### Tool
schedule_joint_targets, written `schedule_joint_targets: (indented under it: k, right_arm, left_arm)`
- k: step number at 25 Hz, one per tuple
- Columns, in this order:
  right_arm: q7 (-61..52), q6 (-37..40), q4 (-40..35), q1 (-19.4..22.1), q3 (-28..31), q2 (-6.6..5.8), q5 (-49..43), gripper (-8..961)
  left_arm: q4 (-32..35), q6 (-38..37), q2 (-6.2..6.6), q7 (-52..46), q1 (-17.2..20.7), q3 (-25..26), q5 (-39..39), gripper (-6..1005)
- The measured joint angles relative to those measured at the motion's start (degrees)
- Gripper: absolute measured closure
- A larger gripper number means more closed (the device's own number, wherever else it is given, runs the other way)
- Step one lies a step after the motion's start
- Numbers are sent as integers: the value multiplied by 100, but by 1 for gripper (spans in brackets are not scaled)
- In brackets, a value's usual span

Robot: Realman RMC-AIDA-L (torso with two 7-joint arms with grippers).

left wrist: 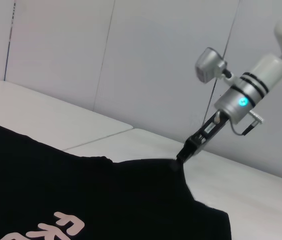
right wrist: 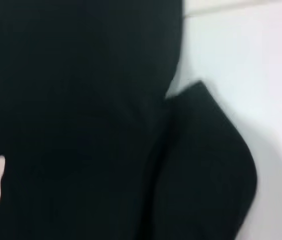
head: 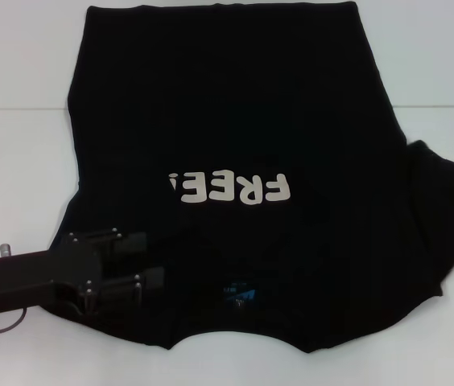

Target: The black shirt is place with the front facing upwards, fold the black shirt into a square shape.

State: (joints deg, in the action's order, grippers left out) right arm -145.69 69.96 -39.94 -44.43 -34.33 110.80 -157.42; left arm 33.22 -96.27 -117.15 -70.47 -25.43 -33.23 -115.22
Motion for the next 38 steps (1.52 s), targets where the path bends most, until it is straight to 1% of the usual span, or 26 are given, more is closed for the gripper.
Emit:
schedule_joint_targets:
  k: [3,7,10,14,18,21,25,31,38]
  right_arm:
    - [31,303,-389,151,219,-47,147,937]
    - [38,522,-680,274,259,-126,402,937]
    - [37,530,-733,283,263,-145,420,937]
    - [77,508,-731,223,185,-138,430,938]
    - [269,500,-674,48,57,-65,432,938]
    - [366,496,-619,-124,-212,18,431,937]
    - [441,487,-610,-381,-765,188,414,937]
    - [387,484,-611,-656,-1434,409,395,937]
    - [383,322,-603,-845,-1935,601,388,938]
  left_arm:
    - [0,2,2,-35,-7,1,0,333]
    - [0,3,11,-44,-7,1,0,333]
    - [0,3,16,-45,-7,2,0,332]
    - [0,4,18,-46,-5,1,0,332]
    - [6,3,18,-78,-5,1,0,332]
    - [18,3,18,-112,-5,0,0,332]
    - [26,3,18,-114,-5,1,0,332]
    - [27,3,18,-116,-5,1,0,332]
    - [27,3,17,-116,-11,1,0,332]
